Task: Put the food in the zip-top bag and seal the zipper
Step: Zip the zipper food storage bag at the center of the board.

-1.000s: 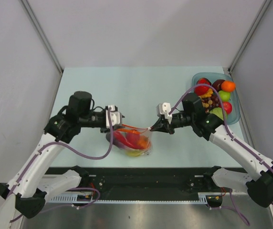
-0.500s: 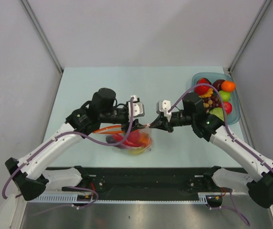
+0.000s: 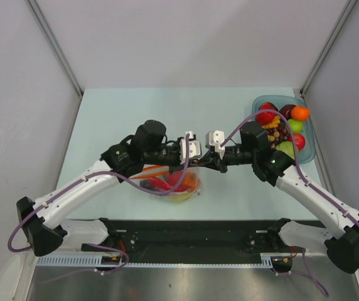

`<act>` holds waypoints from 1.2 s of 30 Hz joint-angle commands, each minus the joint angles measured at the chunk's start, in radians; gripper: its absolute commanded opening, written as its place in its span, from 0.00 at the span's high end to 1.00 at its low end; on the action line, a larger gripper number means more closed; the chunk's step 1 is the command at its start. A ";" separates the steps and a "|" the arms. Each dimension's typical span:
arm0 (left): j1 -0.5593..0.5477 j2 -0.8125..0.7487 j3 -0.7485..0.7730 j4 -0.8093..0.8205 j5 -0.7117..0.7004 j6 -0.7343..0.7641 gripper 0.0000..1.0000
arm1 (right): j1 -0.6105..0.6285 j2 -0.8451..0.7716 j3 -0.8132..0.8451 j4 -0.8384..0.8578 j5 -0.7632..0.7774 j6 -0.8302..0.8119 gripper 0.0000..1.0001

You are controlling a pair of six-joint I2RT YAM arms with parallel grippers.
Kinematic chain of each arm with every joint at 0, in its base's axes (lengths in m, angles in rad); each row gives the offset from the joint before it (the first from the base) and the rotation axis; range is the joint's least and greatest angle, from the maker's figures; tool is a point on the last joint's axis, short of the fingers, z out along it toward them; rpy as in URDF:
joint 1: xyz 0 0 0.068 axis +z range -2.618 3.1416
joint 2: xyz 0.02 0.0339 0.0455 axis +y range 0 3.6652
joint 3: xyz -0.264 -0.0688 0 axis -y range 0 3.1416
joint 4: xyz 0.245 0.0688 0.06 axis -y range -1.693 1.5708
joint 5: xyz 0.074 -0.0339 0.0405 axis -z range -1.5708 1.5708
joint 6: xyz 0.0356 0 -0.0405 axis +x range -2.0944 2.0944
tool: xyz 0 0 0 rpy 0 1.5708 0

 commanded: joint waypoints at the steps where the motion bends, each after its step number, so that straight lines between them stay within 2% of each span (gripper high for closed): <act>1: -0.006 -0.006 0.009 -0.027 -0.021 0.027 0.88 | 0.007 -0.028 0.006 0.058 0.002 -0.014 1.00; 4: -0.001 -0.029 -0.020 -0.078 -0.048 0.056 0.91 | -0.010 -0.030 0.006 0.047 0.005 -0.024 1.00; 16: 0.089 -0.178 -0.121 -0.201 -0.117 0.072 0.92 | -0.156 -0.023 0.006 0.025 0.014 -0.022 1.00; 27: 0.266 -0.290 -0.139 -0.362 -0.120 0.102 0.91 | -0.331 -0.048 -0.001 -0.047 0.022 -0.039 1.00; 36: 0.405 -0.342 -0.176 -0.376 -0.108 0.059 0.93 | -0.440 -0.073 -0.014 -0.099 0.022 -0.074 1.00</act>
